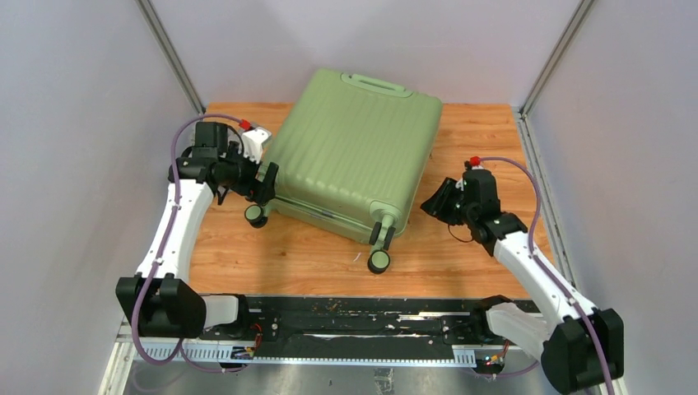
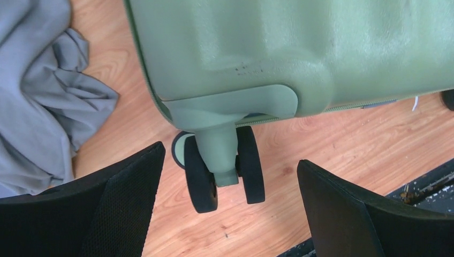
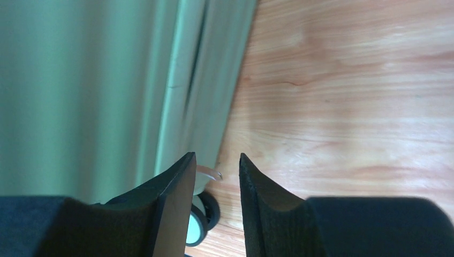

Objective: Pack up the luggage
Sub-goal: Zip the luggage at the center of the board.

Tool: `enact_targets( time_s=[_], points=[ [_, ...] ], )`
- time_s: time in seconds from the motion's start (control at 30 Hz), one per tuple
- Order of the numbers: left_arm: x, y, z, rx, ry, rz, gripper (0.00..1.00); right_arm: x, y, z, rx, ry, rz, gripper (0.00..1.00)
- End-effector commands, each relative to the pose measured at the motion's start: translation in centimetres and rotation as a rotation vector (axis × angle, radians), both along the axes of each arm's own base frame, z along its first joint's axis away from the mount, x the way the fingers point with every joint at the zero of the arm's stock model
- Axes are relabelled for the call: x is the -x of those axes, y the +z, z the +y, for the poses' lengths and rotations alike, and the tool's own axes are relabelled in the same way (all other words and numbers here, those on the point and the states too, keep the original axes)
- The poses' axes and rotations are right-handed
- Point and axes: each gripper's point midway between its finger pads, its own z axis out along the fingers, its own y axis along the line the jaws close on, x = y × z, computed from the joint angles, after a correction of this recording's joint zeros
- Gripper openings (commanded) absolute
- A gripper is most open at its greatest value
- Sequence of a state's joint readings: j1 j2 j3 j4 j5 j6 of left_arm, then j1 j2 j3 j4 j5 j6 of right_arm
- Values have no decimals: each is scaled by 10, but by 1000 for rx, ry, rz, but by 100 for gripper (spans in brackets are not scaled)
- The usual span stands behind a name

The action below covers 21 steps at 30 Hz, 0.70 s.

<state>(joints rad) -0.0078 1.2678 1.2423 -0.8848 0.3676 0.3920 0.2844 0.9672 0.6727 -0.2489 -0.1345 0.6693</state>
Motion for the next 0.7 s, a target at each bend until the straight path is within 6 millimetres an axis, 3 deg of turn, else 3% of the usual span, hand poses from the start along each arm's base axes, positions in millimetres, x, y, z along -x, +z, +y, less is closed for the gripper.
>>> enact_targets(
  time_s=[0.0, 0.17, 0.47, 0.6, 0.67],
  points=[
    [9, -5, -5, 15, -52, 6, 100, -9, 25, 39, -125, 170, -23, 40],
    [10, -19, -3, 4, -51, 44, 100, -9, 43, 66, -154, 266, -93, 41],
    [-3, -42, 17, -92, 10, 57, 100, -12, 43, 76, -162, 294, -87, 37],
    [-5, -40, 17, -90, 28, 52, 100, -13, 44, 80, -163, 306, -84, 37],
    [-8, -32, 17, -80, 42, 34, 91, -14, 46, 84, -162, 318, -87, 37]
  ],
)
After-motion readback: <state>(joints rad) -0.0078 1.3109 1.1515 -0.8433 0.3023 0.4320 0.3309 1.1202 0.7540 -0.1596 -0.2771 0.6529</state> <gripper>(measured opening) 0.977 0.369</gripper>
